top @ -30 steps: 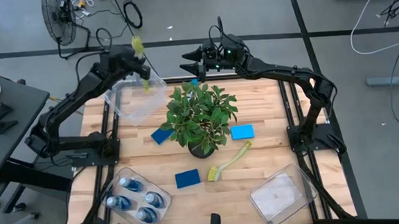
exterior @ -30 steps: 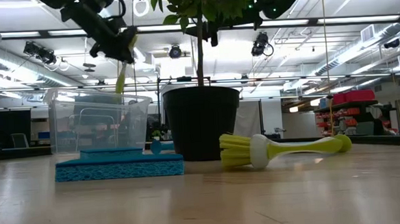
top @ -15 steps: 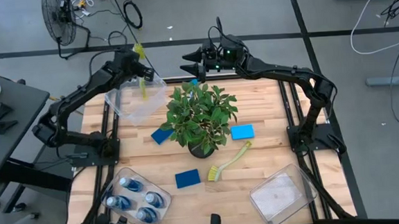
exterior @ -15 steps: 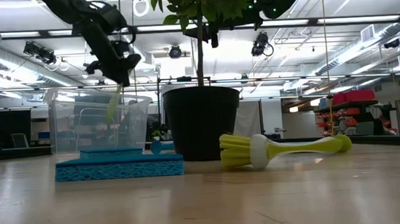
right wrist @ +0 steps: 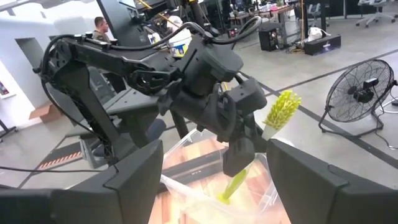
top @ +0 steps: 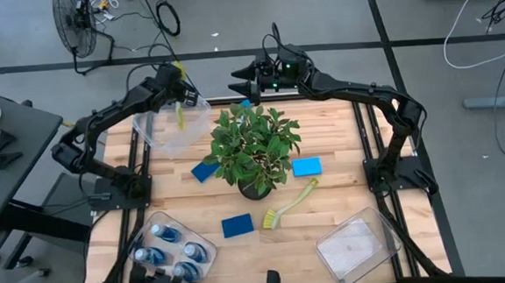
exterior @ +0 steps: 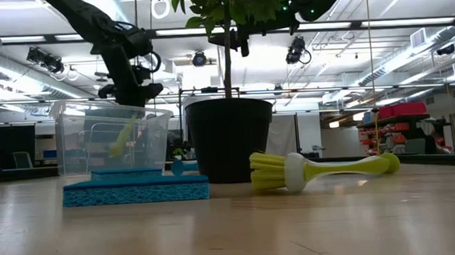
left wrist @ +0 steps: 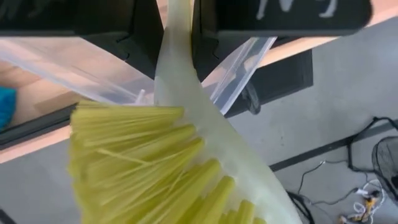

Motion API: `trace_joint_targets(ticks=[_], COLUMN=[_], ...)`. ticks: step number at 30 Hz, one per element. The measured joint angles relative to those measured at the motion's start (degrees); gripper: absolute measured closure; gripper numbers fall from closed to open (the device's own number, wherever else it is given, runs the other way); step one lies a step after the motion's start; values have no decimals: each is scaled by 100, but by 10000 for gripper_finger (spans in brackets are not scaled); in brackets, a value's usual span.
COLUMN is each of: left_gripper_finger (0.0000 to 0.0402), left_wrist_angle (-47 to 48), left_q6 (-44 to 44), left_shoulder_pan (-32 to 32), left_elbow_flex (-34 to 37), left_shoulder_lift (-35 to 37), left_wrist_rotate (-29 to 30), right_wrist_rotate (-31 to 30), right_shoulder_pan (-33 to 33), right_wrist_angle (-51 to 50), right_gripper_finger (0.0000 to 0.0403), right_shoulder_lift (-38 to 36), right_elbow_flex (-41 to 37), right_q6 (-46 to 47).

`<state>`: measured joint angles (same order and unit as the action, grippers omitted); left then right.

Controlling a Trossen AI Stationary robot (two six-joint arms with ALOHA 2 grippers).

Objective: Pick & Place Kitchen Sink Supplies
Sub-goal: Put the green kitchen brush into the top transparent bin, then put the blue kitchen brush into the top transparent bin

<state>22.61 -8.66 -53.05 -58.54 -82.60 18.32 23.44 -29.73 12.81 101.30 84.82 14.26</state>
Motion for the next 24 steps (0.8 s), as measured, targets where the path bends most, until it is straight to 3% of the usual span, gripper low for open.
trace_joint_targets(ticks=[10, 17, 24], left_gripper_finger=[334, 299, 235], left_wrist_angle=[-42, -57, -53], left_q6=[-434, -746, -765], left_shoulder_pan=[-112, -112, -112], left_elbow_flex=[2, 2, 2], left_shoulder_lift=[-140, -140, -140], left_wrist_rotate=[-35, -99, -99], right_wrist_rotate=[2, 2, 4], right_shoulder_pan=[2, 2, 10], right_wrist_angle=[-58, -58, -58], right_gripper_finger=[117, 117, 117], right_shoulder_lift=[2, 4, 4], right_elbow_flex=[0, 0, 0], right_q6=[8, 20, 20])
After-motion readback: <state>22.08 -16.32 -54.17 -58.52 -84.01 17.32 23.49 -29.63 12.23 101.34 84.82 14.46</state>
